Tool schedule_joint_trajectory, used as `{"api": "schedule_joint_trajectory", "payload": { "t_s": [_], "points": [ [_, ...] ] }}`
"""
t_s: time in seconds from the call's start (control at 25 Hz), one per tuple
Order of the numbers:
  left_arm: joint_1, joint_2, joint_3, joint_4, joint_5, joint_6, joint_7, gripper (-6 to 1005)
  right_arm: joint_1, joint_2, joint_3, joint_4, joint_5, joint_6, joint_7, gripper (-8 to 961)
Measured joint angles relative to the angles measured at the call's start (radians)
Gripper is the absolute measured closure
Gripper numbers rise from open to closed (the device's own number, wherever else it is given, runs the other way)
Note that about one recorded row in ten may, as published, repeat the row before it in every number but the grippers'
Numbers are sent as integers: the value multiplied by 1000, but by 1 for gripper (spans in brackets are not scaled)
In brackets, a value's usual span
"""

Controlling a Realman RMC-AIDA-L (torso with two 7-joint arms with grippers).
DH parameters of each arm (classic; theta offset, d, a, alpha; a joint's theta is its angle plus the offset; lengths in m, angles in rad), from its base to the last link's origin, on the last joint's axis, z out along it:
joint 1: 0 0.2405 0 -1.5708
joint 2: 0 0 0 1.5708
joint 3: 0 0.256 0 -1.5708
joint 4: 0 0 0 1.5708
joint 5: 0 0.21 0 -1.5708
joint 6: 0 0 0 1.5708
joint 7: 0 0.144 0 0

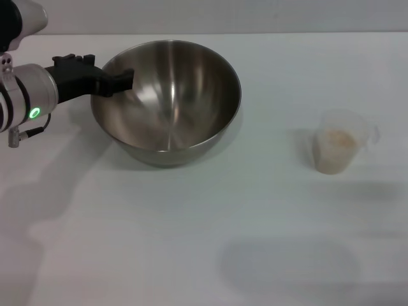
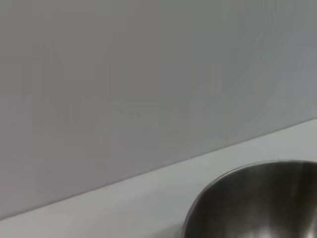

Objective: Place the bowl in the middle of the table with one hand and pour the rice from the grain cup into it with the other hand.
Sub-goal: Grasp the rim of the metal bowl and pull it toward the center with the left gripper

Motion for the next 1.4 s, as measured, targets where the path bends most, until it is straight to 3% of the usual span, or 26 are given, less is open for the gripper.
{"api": "schedule_joint_trajectory", "payload": {
  "t_s": [0.6, 1.4],
  "points": [
    [-34, -1, -30, 80, 0, 7, -15, 170, 7, 0, 0, 0, 4, 12, 0, 117],
    [-61, 1, -41, 135, -1, -9, -25, 296, 10, -1, 0, 0, 4, 39, 0, 117]
  ]
}}
